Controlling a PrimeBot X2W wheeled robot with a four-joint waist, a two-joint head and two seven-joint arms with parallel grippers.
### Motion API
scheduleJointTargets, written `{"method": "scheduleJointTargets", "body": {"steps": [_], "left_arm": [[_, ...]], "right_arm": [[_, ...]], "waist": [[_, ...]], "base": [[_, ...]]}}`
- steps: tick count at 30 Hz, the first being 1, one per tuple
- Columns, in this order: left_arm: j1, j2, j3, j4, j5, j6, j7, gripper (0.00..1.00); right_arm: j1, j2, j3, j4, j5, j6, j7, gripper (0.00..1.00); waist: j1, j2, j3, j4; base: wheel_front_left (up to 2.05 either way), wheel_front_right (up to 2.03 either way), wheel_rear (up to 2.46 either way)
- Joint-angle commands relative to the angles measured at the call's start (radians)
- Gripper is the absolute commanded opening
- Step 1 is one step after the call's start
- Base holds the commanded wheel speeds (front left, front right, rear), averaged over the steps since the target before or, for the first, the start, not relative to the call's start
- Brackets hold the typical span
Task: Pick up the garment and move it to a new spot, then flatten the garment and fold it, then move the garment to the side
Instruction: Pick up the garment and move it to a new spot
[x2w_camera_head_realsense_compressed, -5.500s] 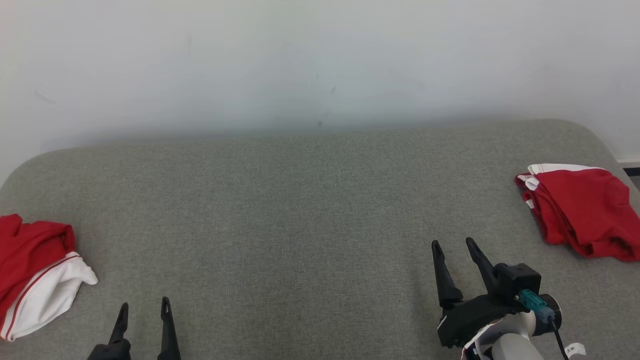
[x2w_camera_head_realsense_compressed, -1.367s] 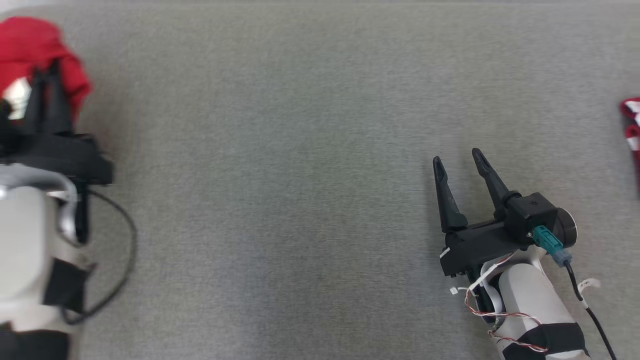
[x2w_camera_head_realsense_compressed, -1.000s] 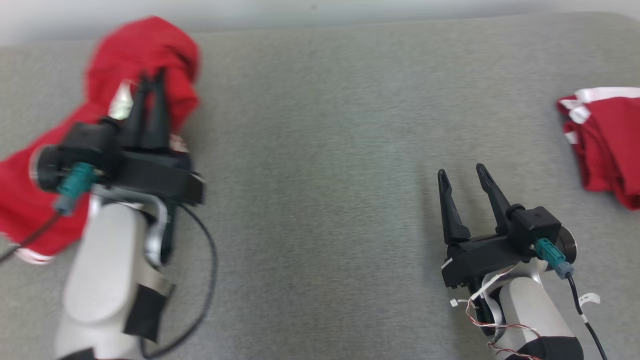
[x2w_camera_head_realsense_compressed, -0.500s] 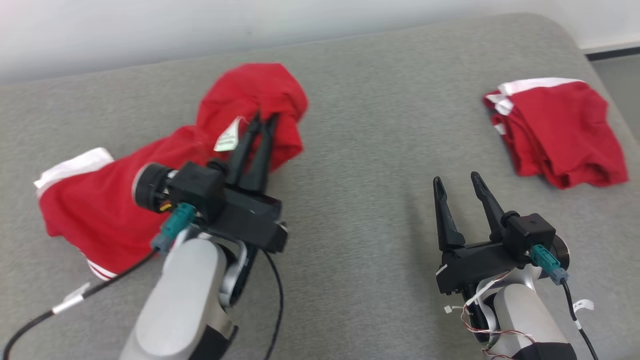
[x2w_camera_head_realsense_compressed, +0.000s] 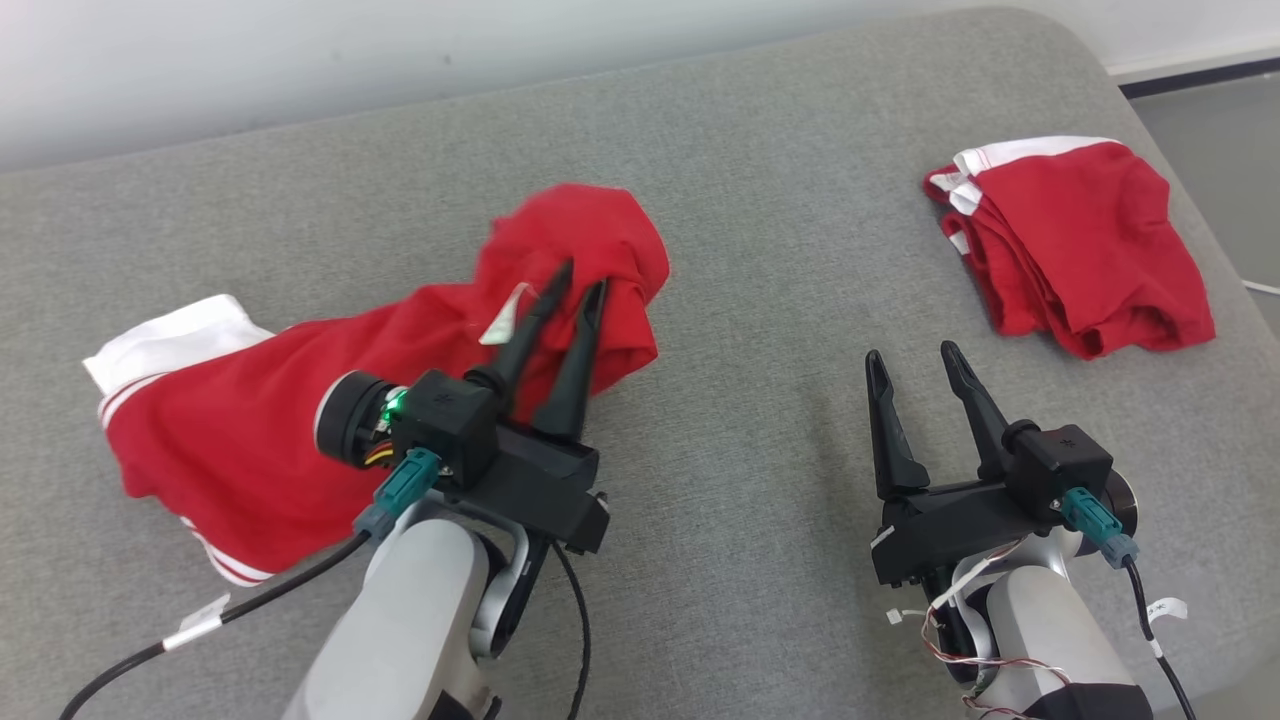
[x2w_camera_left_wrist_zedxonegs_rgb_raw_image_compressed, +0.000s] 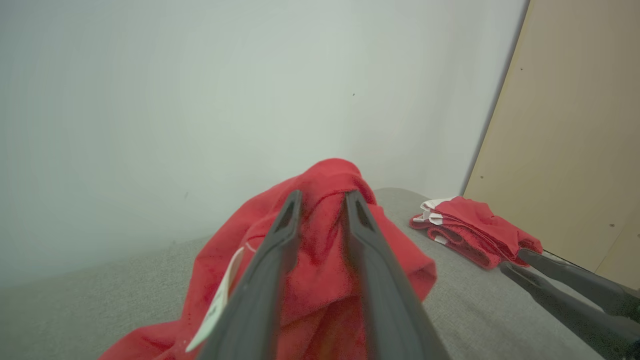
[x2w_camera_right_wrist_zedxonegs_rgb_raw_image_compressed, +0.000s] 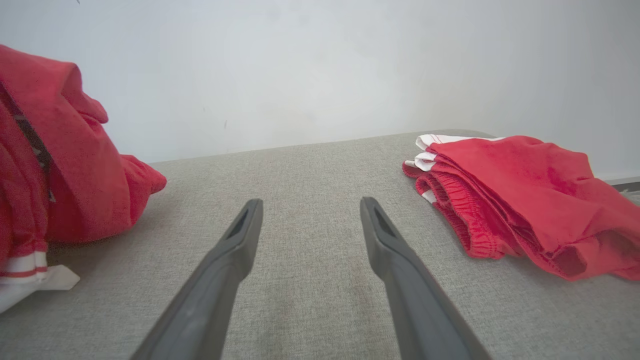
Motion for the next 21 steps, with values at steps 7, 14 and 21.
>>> {"method": "scheduleJointTargets", "body": {"steps": [7, 14, 21], "left_arm": [[0.071, -0.001, 0.071, 0.021, 0.04, 0.017, -0.003, 1.0], [0.21, 0.007, 0.229, -0.045, 0.111, 0.038, -0.003, 1.0], [0.389, 0.017, 0.412, -0.113, 0.167, 0.049, -0.003, 1.0]], "right_arm": [[0.008, 0.004, 0.0, -0.006, 0.005, -0.003, -0.003, 1.0], [0.031, 0.004, -0.002, -0.006, 0.001, -0.003, -0.004, 1.0], [0.086, 0.004, 0.003, -0.006, 0.002, -0.003, -0.004, 1.0]], "waist": [[0.0, 0.0, -0.022, 0.04], [0.0, 0.0, -0.071, 0.091], [0.0, 0.0, -0.133, 0.136]], "base": [[0.0, 0.0, 0.0], [0.0, 0.0, 0.0], [0.0, 0.0, 0.0]]}}
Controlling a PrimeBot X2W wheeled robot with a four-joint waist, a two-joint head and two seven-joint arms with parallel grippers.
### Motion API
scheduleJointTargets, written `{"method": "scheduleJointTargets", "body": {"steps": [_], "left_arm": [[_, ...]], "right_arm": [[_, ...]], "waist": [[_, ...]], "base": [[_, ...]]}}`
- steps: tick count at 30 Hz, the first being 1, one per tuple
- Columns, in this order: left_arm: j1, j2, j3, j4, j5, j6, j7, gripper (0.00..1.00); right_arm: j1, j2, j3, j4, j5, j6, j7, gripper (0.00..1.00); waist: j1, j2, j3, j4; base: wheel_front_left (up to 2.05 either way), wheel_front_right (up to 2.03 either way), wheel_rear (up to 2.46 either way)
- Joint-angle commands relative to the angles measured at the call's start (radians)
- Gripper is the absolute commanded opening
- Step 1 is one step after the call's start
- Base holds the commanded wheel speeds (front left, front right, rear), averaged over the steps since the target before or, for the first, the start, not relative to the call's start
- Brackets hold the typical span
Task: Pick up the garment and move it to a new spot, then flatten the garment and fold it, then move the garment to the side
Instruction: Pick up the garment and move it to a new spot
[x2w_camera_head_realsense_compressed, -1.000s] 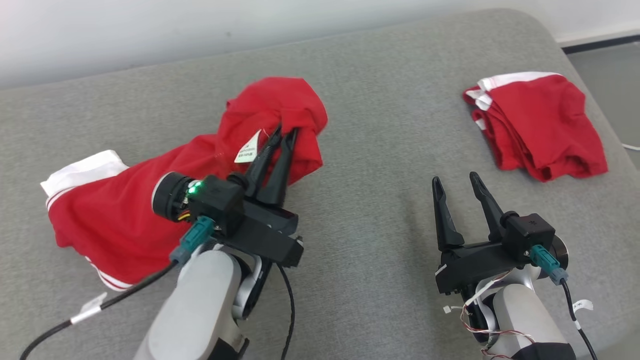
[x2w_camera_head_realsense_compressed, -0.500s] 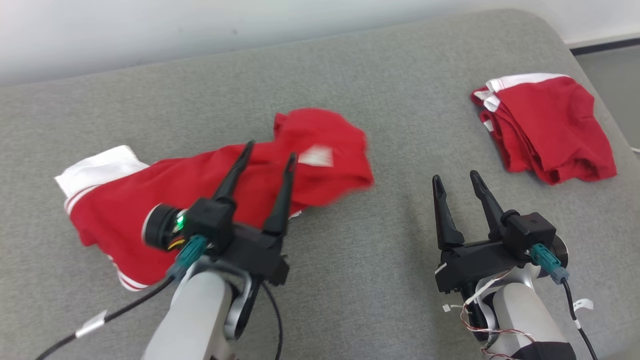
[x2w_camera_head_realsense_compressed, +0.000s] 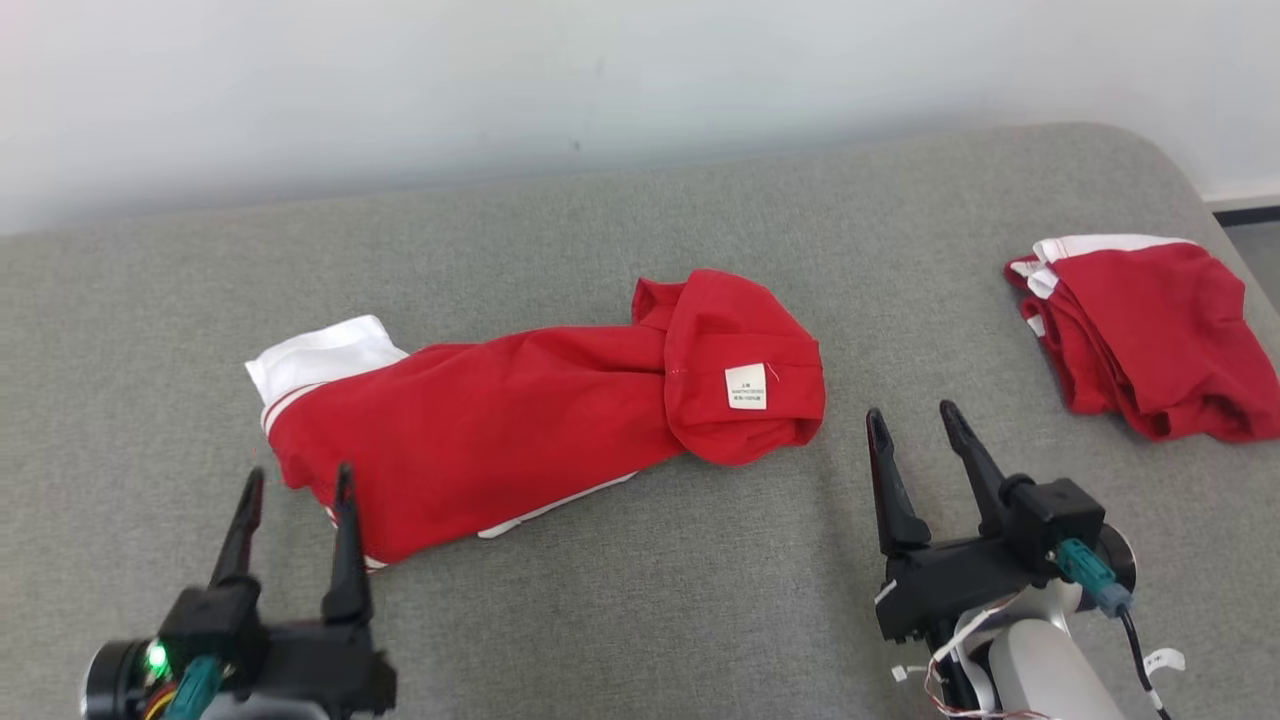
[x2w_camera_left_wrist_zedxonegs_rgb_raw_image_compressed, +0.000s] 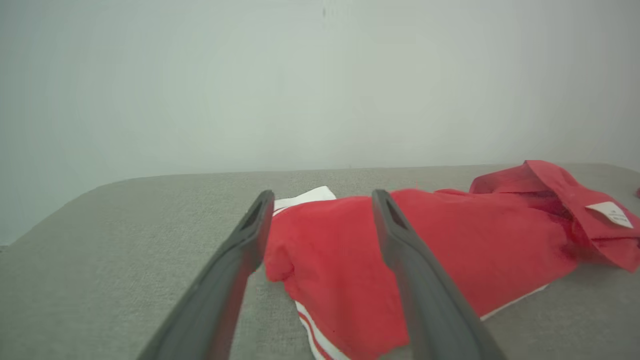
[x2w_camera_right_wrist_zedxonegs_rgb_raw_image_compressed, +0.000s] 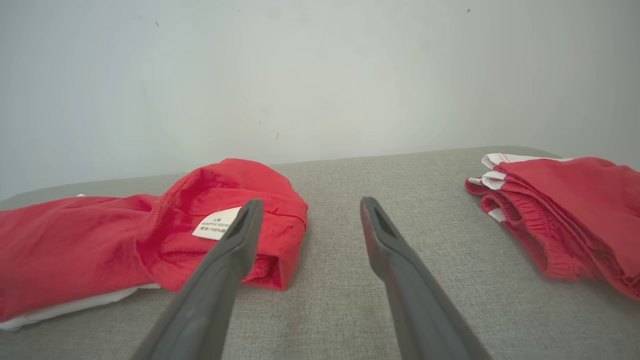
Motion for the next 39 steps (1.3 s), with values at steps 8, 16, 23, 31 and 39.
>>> {"method": "scheduleJointTargets", "body": {"steps": [8, 16, 23, 31, 39], "left_arm": [[0.153, -0.005, 0.103, -0.057, 0.017, 0.018, -0.003, 1.0], [0.258, -0.013, 0.126, -0.105, 0.02, 0.053, -0.003, 1.0], [0.255, -0.015, 0.113, -0.11, 0.001, 0.062, -0.003, 1.0], [0.23, -0.014, 0.085, -0.106, -0.013, 0.065, -0.003, 1.0], [0.19, -0.014, 0.019, -0.104, -0.038, 0.065, -0.003, 1.0]], "right_arm": [[0.061, 0.003, 0.002, 0.012, 0.004, -0.003, -0.004, 1.0], [0.092, 0.002, 0.009, 0.022, 0.006, -0.003, -0.004, 1.0], [0.09, 0.003, 0.008, 0.022, -0.001, -0.003, -0.004, 1.0], [0.071, 0.003, 0.029, 0.02, -0.005, -0.003, -0.004, 1.0], [0.01, 0.002, 0.097, 0.033, -0.001, -0.003, -0.004, 1.0]], "waist": [[0.0001, 0.0001, -0.059, 0.019], [0.0001, 0.0001, -0.084, 0.008], [0.0001, 0.0001, -0.077, 0.007], [0.0001, 0.0001, -0.055, 0.024], [0.0001, 0.0001, 0.006, 0.082]], "base": [[0.0, 0.0, 0.0], [0.0, 0.0, 0.0], [0.0, 0.0, 0.0], [0.0, 0.0, 0.0], [0.0, 0.0, 0.0]]}}
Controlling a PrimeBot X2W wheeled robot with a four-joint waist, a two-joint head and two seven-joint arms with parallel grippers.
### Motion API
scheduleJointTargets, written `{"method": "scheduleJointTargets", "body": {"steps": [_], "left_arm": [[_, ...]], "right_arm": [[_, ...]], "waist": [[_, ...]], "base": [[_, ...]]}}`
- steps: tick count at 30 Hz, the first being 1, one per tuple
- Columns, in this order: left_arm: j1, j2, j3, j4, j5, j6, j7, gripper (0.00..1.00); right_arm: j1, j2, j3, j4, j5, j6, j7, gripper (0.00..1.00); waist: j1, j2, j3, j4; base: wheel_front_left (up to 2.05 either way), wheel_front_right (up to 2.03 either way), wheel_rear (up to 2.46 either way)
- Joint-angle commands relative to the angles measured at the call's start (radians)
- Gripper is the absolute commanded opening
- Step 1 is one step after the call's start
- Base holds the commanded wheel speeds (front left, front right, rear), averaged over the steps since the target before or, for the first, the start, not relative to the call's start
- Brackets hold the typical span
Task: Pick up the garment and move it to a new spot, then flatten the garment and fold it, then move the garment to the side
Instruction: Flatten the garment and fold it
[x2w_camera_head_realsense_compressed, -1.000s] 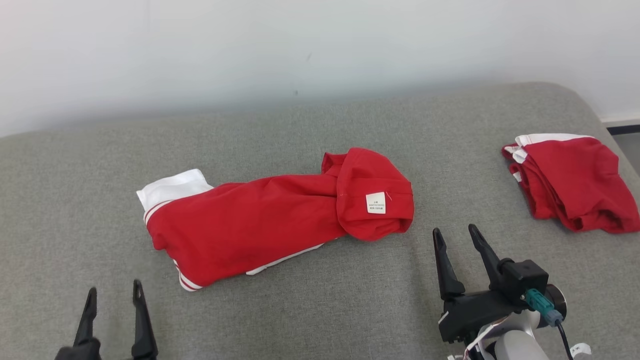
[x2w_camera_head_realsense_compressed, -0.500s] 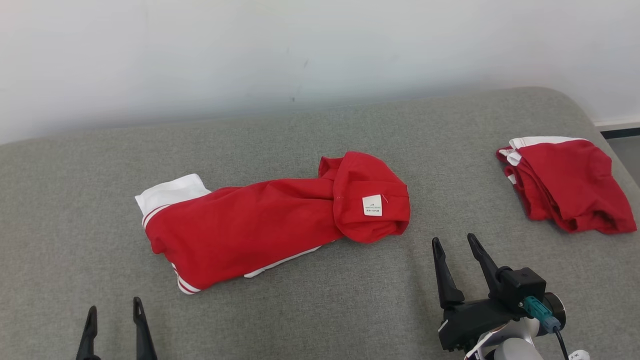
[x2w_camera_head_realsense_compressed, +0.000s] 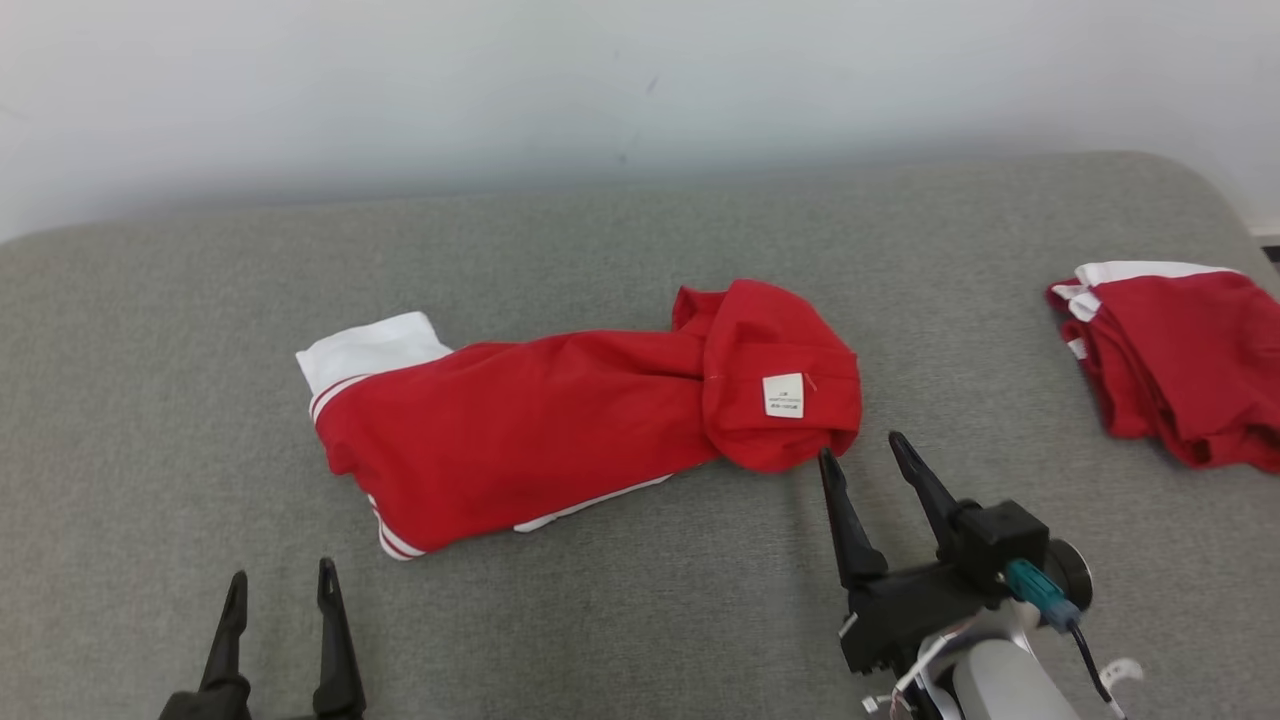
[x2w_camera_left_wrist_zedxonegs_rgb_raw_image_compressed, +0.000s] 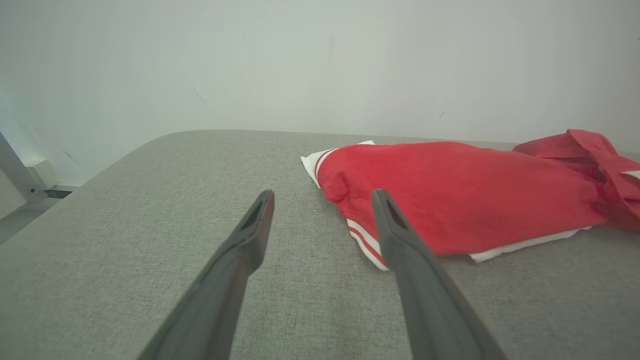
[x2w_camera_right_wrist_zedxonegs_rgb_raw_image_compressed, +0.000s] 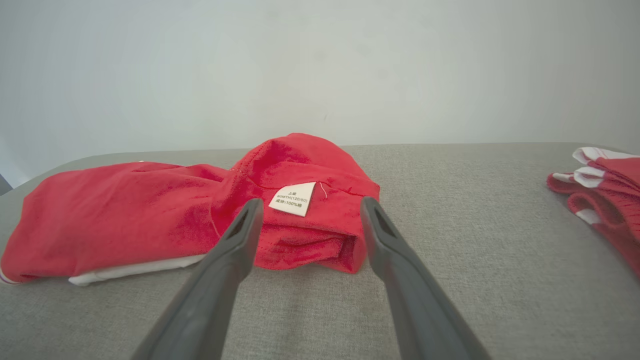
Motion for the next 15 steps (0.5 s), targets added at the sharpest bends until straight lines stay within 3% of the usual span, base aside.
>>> {"method": "scheduleJointTargets", "body": {"steps": [1, 15], "left_arm": [[-0.029, -0.001, -0.012, 0.009, -0.015, -0.005, -0.003, 1.0], [-0.095, -0.001, -0.089, 0.033, -0.059, -0.003, -0.003, 1.0]], "right_arm": [[-0.032, 0.002, 0.019, 0.006, -0.002, -0.003, -0.004, 1.0], [-0.195, -0.004, 0.057, 0.164, -0.039, -0.003, -0.004, 1.0]], "waist": [[0.0, -0.0001, 0.04, 0.037], [0.0, -0.0001, 0.132, 0.157]], "base": [[0.0, 0.0, 0.0], [0.0, 0.0, 0.0]]}}
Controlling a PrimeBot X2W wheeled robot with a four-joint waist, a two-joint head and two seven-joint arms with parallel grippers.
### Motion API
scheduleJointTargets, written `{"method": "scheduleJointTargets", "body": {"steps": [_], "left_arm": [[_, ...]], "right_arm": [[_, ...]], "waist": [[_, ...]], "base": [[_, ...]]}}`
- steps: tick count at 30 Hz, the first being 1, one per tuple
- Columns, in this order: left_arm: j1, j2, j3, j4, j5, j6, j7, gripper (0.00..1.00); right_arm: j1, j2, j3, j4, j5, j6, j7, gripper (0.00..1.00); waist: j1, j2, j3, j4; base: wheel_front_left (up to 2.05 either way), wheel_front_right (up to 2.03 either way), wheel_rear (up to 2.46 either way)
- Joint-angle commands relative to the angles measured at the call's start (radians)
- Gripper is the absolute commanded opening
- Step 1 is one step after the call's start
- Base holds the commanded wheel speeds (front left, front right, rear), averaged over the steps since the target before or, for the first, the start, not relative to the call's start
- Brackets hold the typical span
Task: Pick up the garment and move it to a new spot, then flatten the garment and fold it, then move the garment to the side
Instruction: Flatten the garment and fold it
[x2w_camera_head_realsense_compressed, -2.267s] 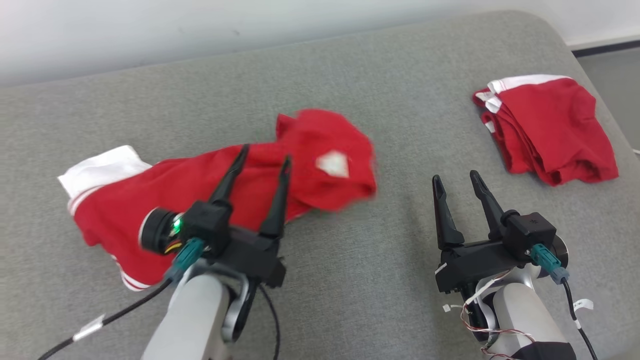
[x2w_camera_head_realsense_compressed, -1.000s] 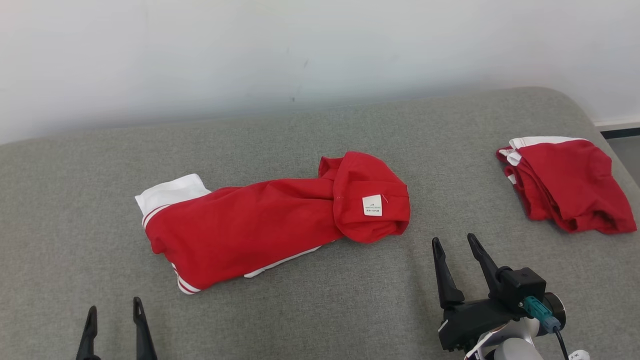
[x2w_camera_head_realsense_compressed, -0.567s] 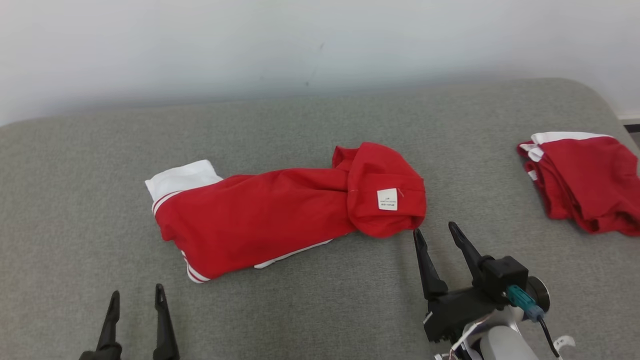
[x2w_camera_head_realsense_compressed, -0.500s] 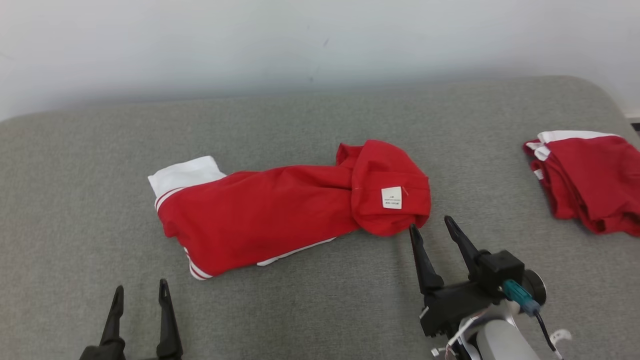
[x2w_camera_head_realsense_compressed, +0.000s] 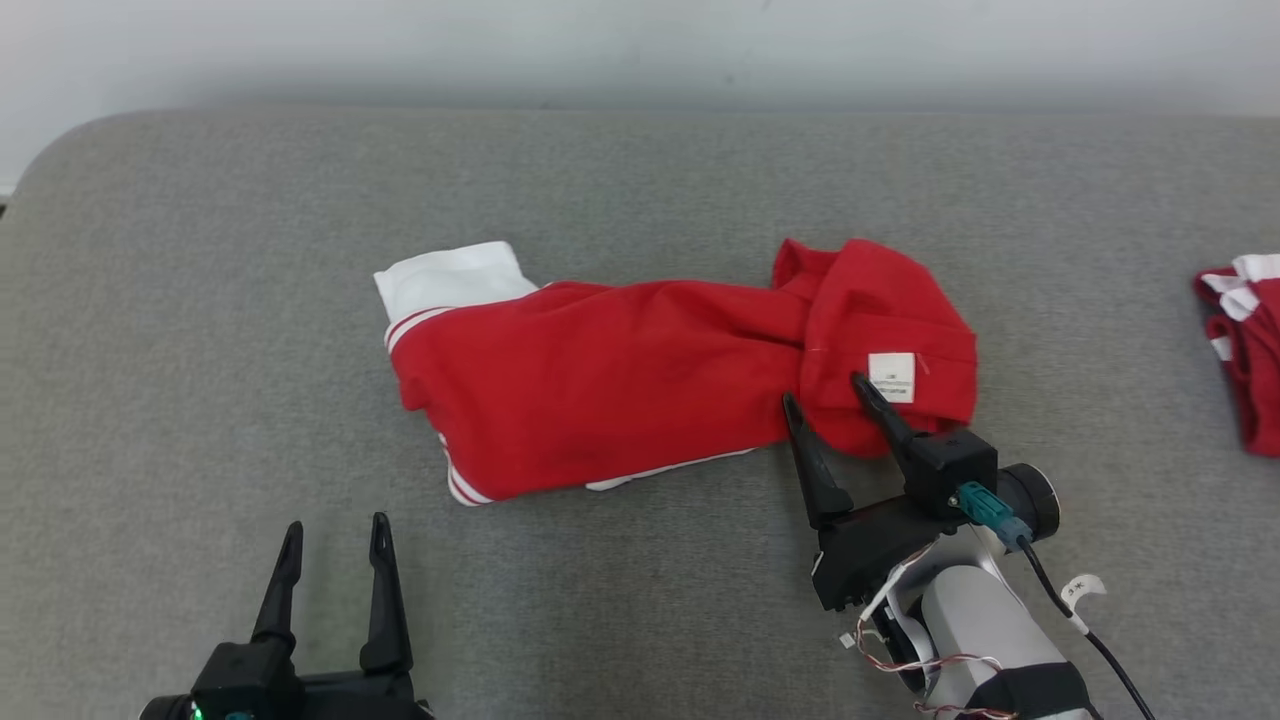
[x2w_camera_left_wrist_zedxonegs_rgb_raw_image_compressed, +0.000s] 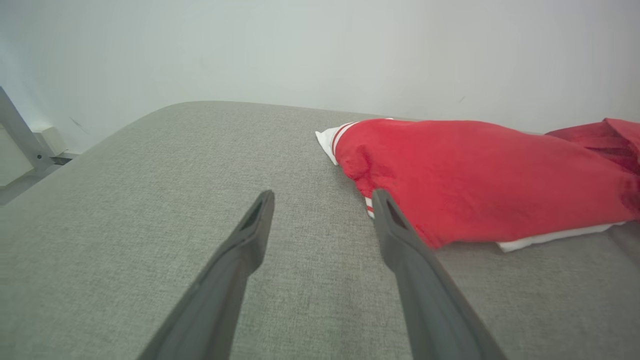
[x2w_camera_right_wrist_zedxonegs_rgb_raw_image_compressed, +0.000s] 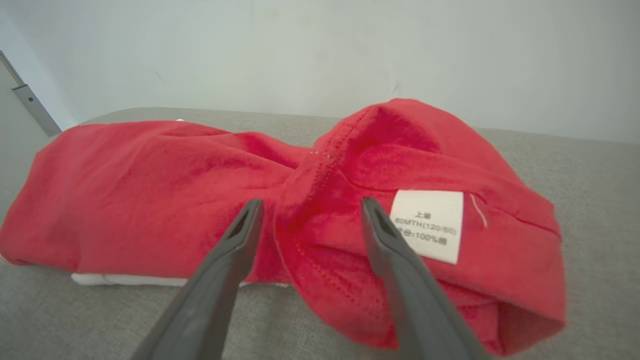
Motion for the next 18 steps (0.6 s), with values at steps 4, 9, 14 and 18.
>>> {"method": "scheduleJointTargets", "body": {"steps": [4, 9, 14, 18], "left_arm": [[-0.009, -0.001, -0.006, -0.003, -0.016, 0.011, -0.003, 1.0], [-0.016, -0.001, 0.002, 0.0, -0.023, 0.006, -0.003, 1.0], [-0.016, -0.001, 0.008, 0.005, -0.019, 0.002, -0.003, 1.0], [-0.007, -0.001, 0.01, 0.009, -0.02, -0.003, -0.003, 1.0]], "right_arm": [[-0.031, -0.002, -0.006, 0.051, -0.019, -0.003, -0.003, 1.0], [-0.044, 0.0, -0.016, 0.065, -0.019, -0.003, -0.004, 0.0], [-0.039, 0.002, -0.01, -0.007, 0.016, -0.003, -0.004, 0.0], [-0.052, 0.003, 0.038, -0.113, 0.055, -0.003, -0.004, 0.0]], "waist": [[-0.0001, -0.0001, 0.04, 0.054], [-0.0001, -0.0001, 0.038, 0.058], [-0.0001, -0.0001, 0.018, 0.039], [-0.0001, -0.0001, -0.011, 0.02]], "base": [[0.0, 0.0, 0.0], [0.0, 0.0, 0.0], [0.0, 0.0, 0.0], [0.0, 0.0, 0.0]]}}
